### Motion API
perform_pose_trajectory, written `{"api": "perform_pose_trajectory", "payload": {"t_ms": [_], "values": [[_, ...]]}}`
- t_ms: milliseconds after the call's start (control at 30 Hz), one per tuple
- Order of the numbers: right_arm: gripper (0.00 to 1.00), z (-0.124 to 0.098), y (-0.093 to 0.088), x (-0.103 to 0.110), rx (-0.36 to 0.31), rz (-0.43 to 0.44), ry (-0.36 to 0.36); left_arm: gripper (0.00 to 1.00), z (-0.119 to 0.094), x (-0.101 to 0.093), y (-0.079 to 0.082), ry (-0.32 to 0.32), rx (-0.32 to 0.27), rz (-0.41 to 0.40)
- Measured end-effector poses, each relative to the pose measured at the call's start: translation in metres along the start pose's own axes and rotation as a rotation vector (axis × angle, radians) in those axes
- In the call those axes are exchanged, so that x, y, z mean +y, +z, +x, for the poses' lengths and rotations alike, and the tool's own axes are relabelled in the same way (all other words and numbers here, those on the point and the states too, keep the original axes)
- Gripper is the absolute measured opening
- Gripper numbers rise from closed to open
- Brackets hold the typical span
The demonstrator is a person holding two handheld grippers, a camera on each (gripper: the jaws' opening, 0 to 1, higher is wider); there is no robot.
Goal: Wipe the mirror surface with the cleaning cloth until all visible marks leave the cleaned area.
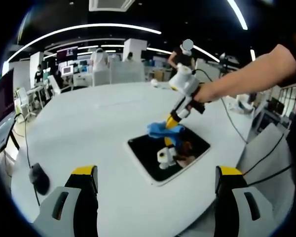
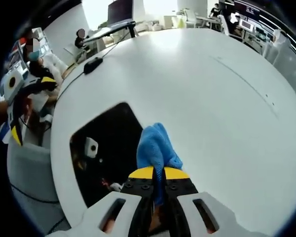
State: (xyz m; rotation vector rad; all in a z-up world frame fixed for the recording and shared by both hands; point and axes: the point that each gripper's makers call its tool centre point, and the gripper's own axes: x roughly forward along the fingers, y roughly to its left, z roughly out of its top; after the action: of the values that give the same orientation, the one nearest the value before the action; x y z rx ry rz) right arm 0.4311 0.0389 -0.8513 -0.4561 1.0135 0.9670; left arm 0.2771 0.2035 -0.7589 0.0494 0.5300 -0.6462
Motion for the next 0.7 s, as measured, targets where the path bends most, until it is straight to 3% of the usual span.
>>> {"api": "perform_pose_trajectory", "payload": {"t_ms": [700], "values": [[0.00, -0.0047, -0.0091, 0.0032, -0.029, 0.036, -0.079, 0.99, -0.0002, -0.0048, 0.0069, -0.005, -0.007, 0.015]]}}
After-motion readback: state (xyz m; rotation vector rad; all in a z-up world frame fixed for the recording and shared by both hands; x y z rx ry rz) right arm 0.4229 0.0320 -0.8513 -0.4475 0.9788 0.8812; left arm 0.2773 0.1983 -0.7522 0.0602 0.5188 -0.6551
